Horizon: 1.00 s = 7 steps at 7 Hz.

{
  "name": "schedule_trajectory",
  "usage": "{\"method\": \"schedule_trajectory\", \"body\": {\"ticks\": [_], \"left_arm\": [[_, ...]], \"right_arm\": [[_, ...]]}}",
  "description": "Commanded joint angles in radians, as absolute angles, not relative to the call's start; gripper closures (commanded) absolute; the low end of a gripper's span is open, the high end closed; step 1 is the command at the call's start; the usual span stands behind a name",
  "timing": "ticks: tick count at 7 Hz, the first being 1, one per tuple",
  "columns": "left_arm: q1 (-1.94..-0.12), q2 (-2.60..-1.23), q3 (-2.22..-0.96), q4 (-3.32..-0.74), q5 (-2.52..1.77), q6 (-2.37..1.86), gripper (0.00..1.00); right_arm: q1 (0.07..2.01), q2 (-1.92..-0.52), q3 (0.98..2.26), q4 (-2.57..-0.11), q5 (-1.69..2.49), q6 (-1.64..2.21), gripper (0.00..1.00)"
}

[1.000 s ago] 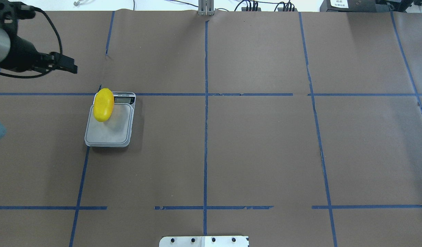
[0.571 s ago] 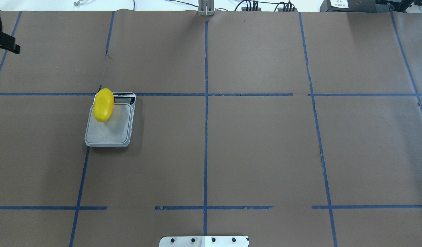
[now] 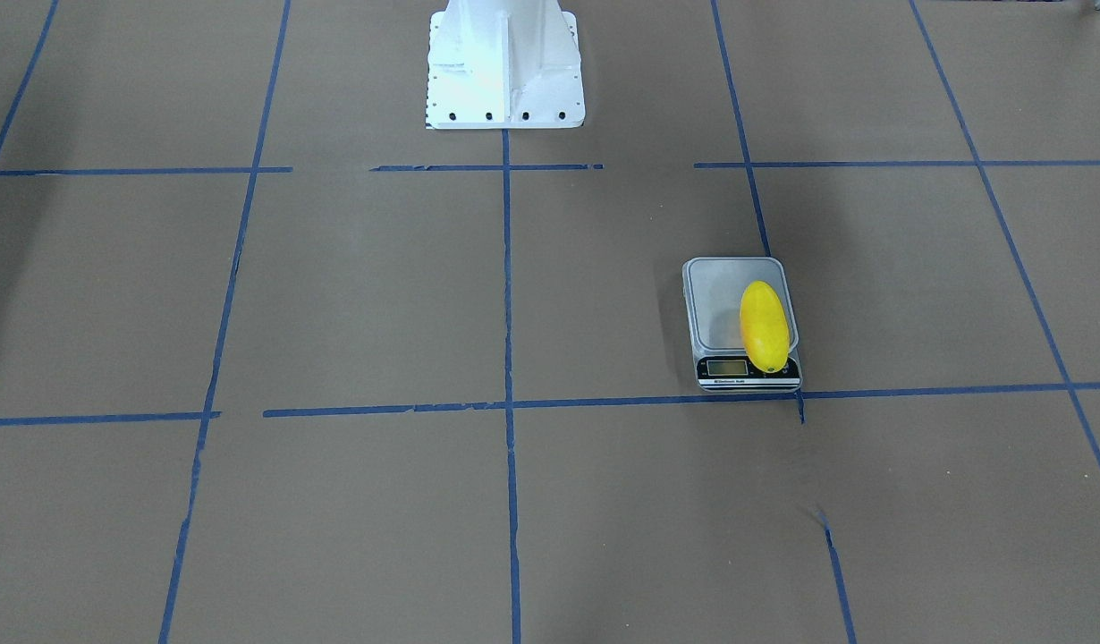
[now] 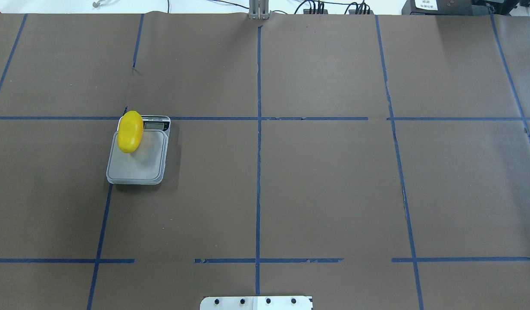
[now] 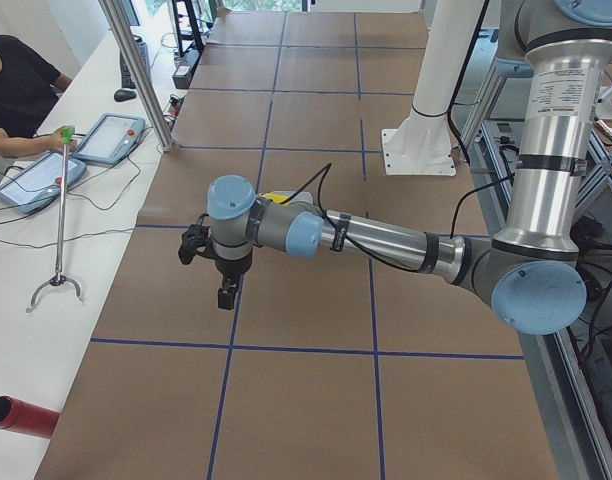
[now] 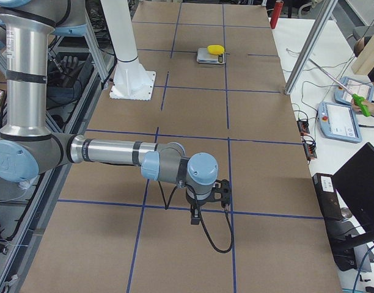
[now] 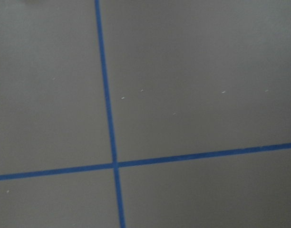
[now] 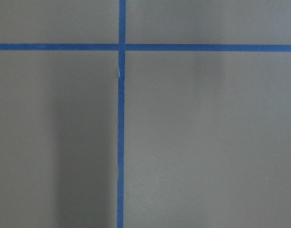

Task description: Weigh mango

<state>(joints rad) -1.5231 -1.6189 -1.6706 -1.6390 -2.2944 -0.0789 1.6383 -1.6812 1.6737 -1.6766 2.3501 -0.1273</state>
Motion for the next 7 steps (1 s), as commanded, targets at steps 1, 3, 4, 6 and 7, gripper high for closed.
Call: {"method": "schedule_trajectory", "body": {"ticks": [1,3,4,6,7], "left_arm": [[-1.577,-1.534,-1.634,-1.641,-2.299,0.02,0.0],[-1.585,-1.534,-1.634,-1.64,-2.298,0.018,0.0],[-1.585,-1.534,-1.632,-1.638,-2.299,0.018,0.0],[-1.586,-1.532,-1.634,-1.626,-2.33,0.018,0.0],[-1.586,-1.526,-1.632,-1.62,-2.371,0.017,0.0]], "right_arm": [[1.638,-1.681,1.674,-1.677,2.35,-0.129,0.0],[1.638,-1.681,1.675,-1.677,2.35,-0.127,0.0],[1.638,-1.681,1.675,-1.677,2.35,-0.127,0.0],[1.638,-1.681,1.675,-1.677,2.35,-0.127,0.0],[1.638,-1.681,1.674,-1.677,2.35,-0.129,0.0]]}}
